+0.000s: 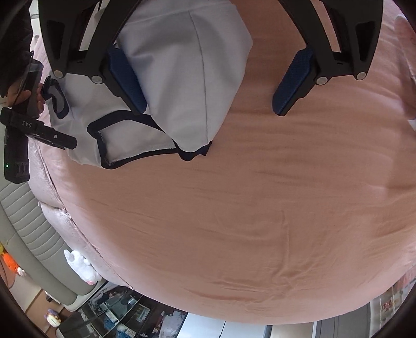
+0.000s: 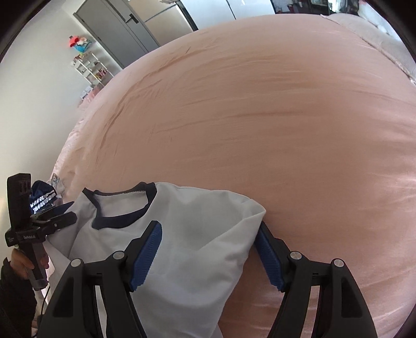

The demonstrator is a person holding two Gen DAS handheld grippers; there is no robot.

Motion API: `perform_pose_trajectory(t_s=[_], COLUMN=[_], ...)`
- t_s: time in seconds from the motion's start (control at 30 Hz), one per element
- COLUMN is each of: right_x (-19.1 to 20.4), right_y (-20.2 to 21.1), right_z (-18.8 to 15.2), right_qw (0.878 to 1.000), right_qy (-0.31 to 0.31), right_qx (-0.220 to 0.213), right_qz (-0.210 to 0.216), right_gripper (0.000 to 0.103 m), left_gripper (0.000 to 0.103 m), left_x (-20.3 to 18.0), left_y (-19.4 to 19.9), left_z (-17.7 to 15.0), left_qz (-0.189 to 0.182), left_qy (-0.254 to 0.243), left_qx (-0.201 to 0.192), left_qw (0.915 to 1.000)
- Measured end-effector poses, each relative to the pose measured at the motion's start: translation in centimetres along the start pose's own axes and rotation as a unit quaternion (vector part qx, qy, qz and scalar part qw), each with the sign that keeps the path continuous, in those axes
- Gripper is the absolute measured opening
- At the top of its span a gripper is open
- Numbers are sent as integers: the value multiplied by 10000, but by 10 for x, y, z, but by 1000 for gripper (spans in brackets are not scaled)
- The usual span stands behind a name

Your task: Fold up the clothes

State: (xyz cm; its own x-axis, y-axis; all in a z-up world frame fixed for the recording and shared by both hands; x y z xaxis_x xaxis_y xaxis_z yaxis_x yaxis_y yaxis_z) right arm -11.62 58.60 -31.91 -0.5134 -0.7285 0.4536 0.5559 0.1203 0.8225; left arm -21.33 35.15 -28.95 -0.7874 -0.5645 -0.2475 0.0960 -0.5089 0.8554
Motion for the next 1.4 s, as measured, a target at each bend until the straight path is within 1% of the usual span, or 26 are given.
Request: perform_pose_trajectory(t_s=[0.03,0.1,0.13,0.17,0.2,0.23,0.3,0.37,0.43,0.47,0.5,0.53,0.6,0.67,0.8,0.93,1.07,1.2,1.3,1.4], right_x=[2,5,6,7,9,11,14,16,15,14,13,12,15,15,27,34,44,65,84,101], right_y=[-1,-2,-3,-4,-6,-7,-11,-15,-15,-15,-15,-14,-12,-9,0,15,35,68,95,117], right_z=[1,2,3,3,4,4,5,6,7,6,6,6,6,6,18,46,74,90,93,93], right_qw=[10000,9999,9999,9999,9999,9999,9999,10000,9998,9995,9993,9991,9985,9967,9912,9899,9856,9744,9659,9576], right_qy=[15,27,13,9,13,16,22,36,103,161,206,242,331,525,875,713,620,876,1152,1350], right_qx=[21,53,59,66,73,80,95,81,42,29,14,-2,-65,-163,-465,-859,-1305,-1840,-2126,-2371], right_qz=[42,108,124,120,106,91,63,-35,-147,-253,-317,-358,-420,-595,-882,-869,-875,-953,-922,-924], right_gripper=[72,72,72,70,66,62,39,35,26,17,11,10,9,8,6,6,6,6,6,6], left_gripper=[79,64,61,53,47,44,33,27,25,23,21,20,9,6,4,4,4,5,5,5], left_x=[-1,-6,-9,-11,-11,-12,-15,-14,-13,-12,-11,-9,-10,-8,0,10,4,-6,-7,-7], left_y=[-1,-2,-2,-3,-4,-4,-2,-1,0,0,1,3,6,14,28,45,72,102,116,130], left_z=[0,0,0,1,1,1,0,-1,-2,-3,-3,-3,-3,-2,16,48,75,89,95,92], left_qz=[-36,-74,-92,-100,-79,-74,-96,-87,-55,-26,-1,23,126,355,718,1008,1128,1292,1300,1196], left_qy=[20,-119,-200,-287,-355,-388,-414,-427,-454,-479,-487,-488,-514,-643,-849,-879,-1024,-1289,-1248,-1129], left_qx=[-24,-79,-108,-121,-127,-136,-168,-184,-199,-210,-225,-241,-301,-445,-587,-723,-1060,-1406,-1534,-1655], left_qw=[10000,9999,9997,9995,9993,9991,9990,9989,9988,9986,9986,9985,9981,9963,9921,9884,9826,9731,9716,9724])
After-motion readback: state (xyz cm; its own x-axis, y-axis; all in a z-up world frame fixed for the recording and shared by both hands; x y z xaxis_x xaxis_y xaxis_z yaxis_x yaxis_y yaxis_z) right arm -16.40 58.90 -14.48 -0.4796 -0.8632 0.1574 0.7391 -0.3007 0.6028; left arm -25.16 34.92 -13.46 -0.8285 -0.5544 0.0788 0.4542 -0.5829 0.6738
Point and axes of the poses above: each gripper's, at about its wrist camera, not at the fingertips, and y roughly against the way its jaws point, x to its left, z to its top, the point moved 10 cm from there along -y, roughly the way its jaws point, and after that the axes turned 10 degrees about -y, right-handed, at the moved point
